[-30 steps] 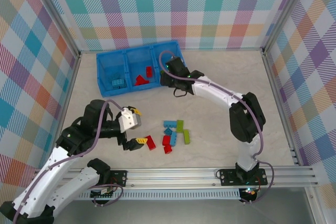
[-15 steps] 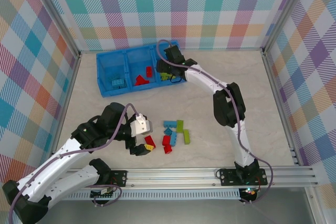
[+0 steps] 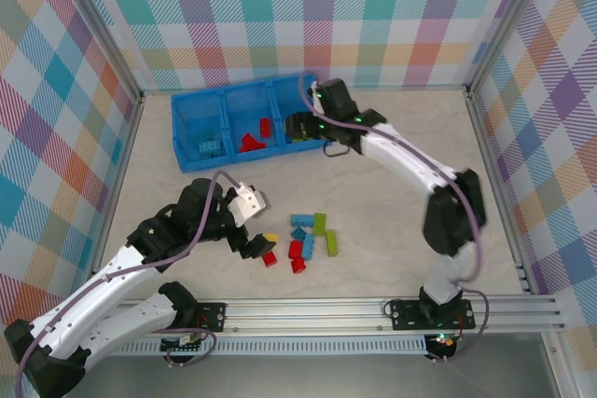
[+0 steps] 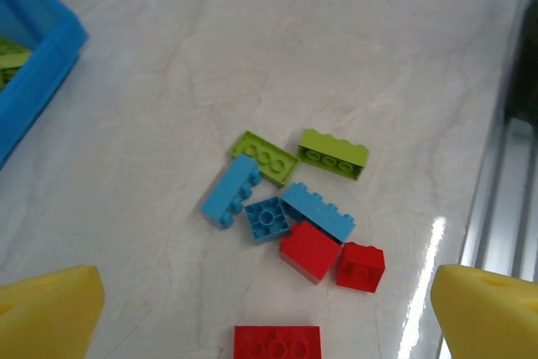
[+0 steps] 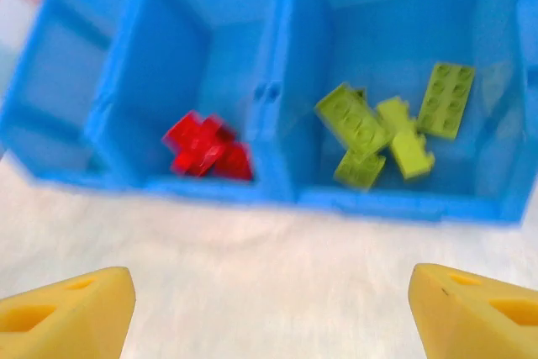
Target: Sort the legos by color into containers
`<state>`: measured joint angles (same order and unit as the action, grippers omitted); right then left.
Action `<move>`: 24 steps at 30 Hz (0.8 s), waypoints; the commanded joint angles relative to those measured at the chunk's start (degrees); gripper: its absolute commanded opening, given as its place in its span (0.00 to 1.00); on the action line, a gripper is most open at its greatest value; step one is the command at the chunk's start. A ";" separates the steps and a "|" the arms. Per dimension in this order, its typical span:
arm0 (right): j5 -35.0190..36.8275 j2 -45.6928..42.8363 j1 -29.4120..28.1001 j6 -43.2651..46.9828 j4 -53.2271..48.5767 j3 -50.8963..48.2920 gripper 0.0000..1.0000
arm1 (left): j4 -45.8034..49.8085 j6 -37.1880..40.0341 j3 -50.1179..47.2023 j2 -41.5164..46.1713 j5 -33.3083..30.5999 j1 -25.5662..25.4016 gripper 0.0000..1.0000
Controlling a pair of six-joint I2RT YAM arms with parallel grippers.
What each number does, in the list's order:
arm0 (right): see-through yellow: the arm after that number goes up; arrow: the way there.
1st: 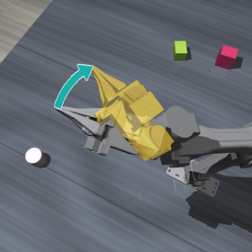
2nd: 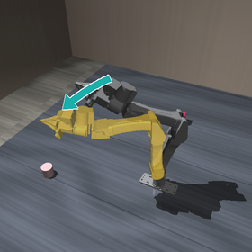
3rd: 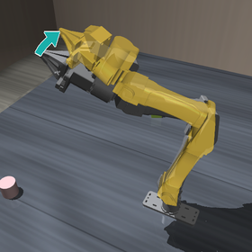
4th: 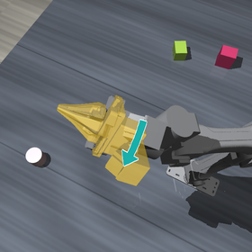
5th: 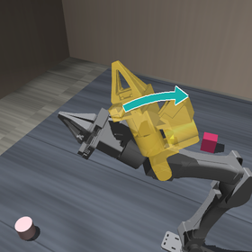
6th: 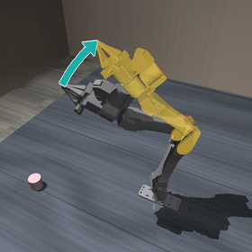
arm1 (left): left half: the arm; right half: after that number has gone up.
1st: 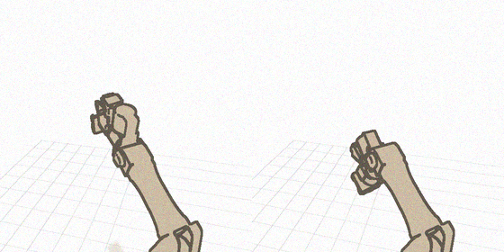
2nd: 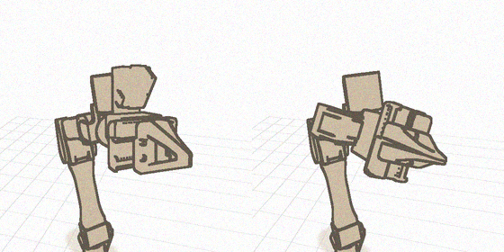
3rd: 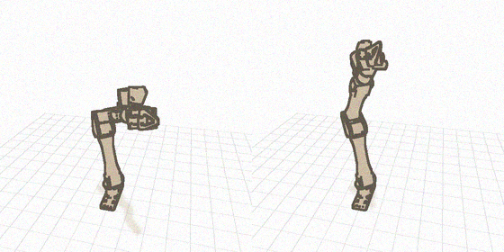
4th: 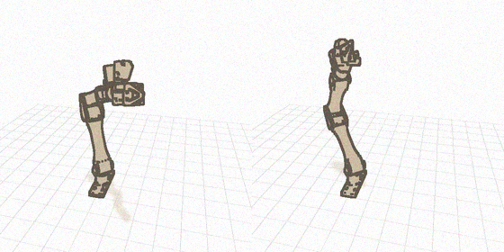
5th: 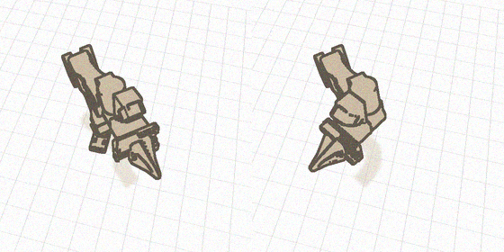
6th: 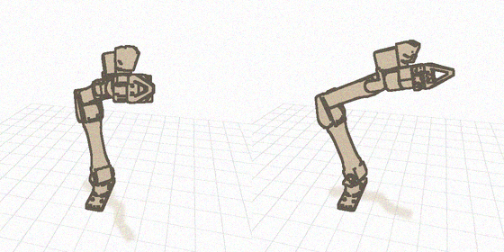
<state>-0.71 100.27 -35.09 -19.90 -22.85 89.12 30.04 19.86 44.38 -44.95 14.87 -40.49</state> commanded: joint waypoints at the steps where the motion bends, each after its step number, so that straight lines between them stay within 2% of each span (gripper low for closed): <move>1: -6.68 -11.32 -0.65 5.85 1.19 -10.80 0.86 | -4.29 -8.67 -0.49 -0.46 -7.10 -0.64 1.00; 3: -8.13 -16.53 -1.58 8.27 -2.39 -16.39 0.86 | -3.85 -10.65 -0.03 -1.07 -10.03 -0.61 1.00; 7: -6.29 -21.68 -6.12 16.15 -8.76 -24.77 0.86 | -1.69 -9.65 0.39 -0.31 -10.25 -0.58 1.00; 8: -4.84 -21.63 -7.15 18.10 -10.02 -26.10 0.87 | -0.60 -7.27 0.44 0.46 -9.61 -0.60 1.00; 12: -2.96 -16.42 -10.58 23.43 -13.02 -25.82 0.86 | 8.70 12.68 0.86 3.38 -2.76 -0.70 1.00; 15: -1.93 -10.88 -12.28 27.14 -12.04 -23.76 0.87 | 13.49 20.78 0.57 4.78 -1.16 -0.73 1.00; 19: -4.02 -6.87 -12.28 28.06 -9.40 -22.09 0.87 | 13.44 20.64 -0.26 5.14 -0.39 -0.73 1.00; 24: -2.76 -4.39 -12.30 28.10 -8.62 -22.06 0.87 | 9.22 14.23 -2.37 5.28 1.12 -0.71 1.00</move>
<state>-3.66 95.39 -47.33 6.17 -32.60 65.39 40.38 35.62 43.75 -40.12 13.65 -40.49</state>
